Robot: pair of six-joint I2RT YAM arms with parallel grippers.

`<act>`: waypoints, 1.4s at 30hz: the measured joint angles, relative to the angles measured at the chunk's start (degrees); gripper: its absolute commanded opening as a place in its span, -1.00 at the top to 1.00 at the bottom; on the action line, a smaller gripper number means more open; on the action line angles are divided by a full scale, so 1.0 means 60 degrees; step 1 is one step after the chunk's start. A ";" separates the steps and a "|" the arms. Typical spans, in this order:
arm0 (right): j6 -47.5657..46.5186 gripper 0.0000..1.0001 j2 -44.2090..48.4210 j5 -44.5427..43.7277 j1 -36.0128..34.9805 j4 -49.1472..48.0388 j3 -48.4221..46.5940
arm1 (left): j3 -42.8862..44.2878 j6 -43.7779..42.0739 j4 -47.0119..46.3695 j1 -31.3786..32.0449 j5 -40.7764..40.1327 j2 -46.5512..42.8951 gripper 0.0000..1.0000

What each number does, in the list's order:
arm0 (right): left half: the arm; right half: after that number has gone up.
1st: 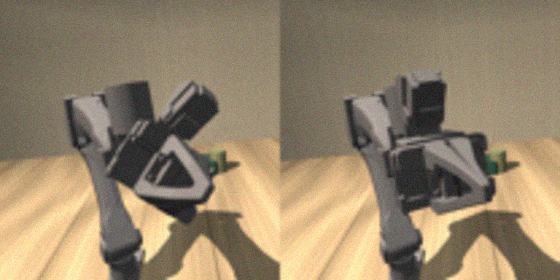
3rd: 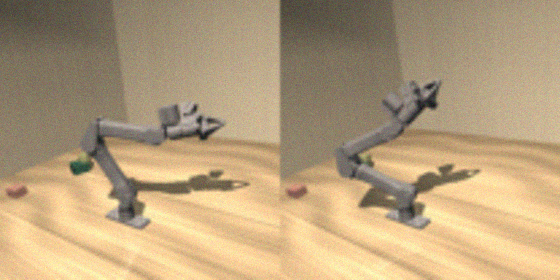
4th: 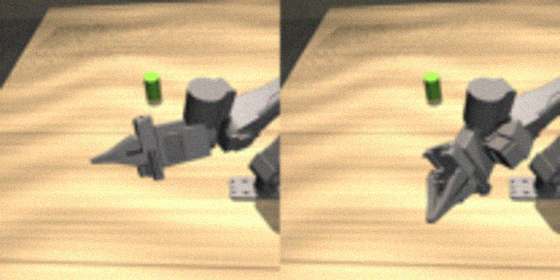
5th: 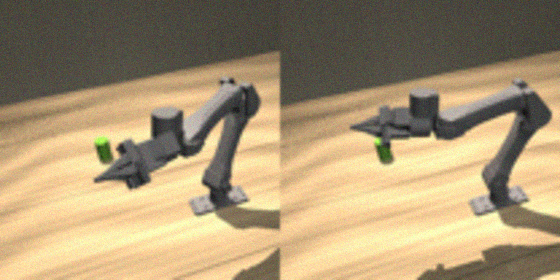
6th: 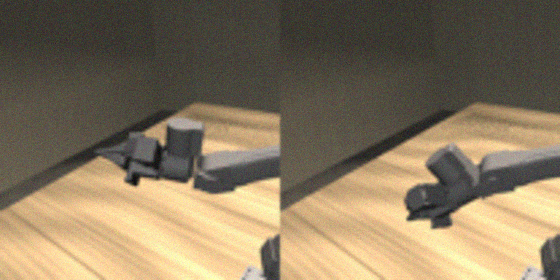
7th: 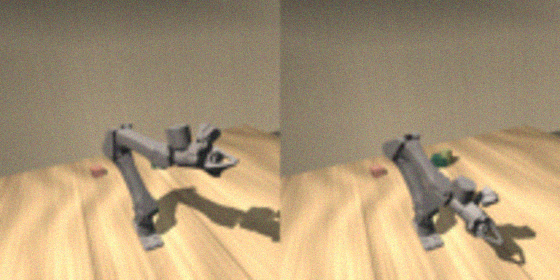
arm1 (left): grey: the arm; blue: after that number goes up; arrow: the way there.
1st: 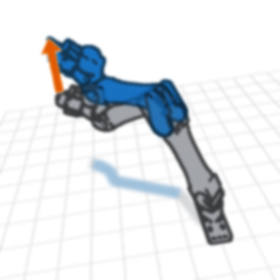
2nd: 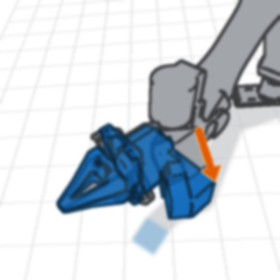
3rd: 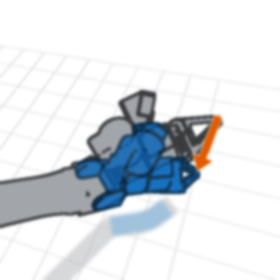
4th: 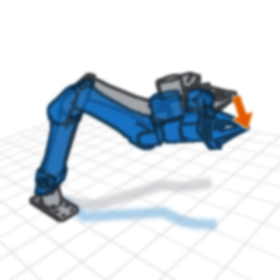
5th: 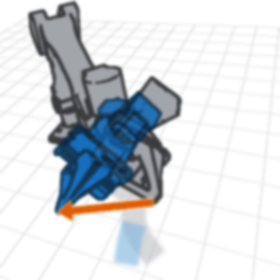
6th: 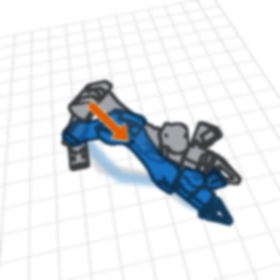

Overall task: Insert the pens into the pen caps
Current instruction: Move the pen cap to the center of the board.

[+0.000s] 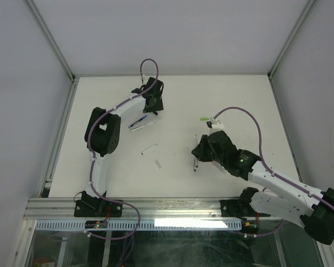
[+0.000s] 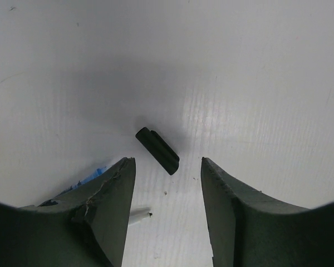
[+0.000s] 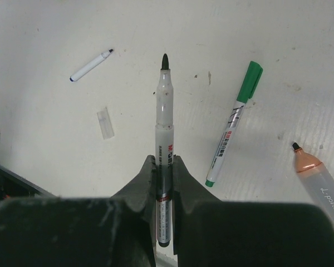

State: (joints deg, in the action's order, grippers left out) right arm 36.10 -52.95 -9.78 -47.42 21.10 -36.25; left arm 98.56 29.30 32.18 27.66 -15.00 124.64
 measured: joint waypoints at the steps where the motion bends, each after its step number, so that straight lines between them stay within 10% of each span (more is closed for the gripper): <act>1: 0.0000 1.00 0.0018 -0.0004 0.0007 0.0011 0.0029 | 0.0106 0.0000 0.0011 0.0004 0.0000 0.0106 0.01; 42: 0.0073 1.00 0.0718 -0.0317 0.0062 0.0459 0.0466 | 0.0211 -0.2539 0.0149 0.0645 0.0528 0.0532 0.74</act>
State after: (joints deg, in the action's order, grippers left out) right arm 36.53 -48.64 -11.68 -47.05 23.86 -33.45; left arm 99.83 14.06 33.08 31.53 -11.84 127.83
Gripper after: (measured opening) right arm 0.083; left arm 0.142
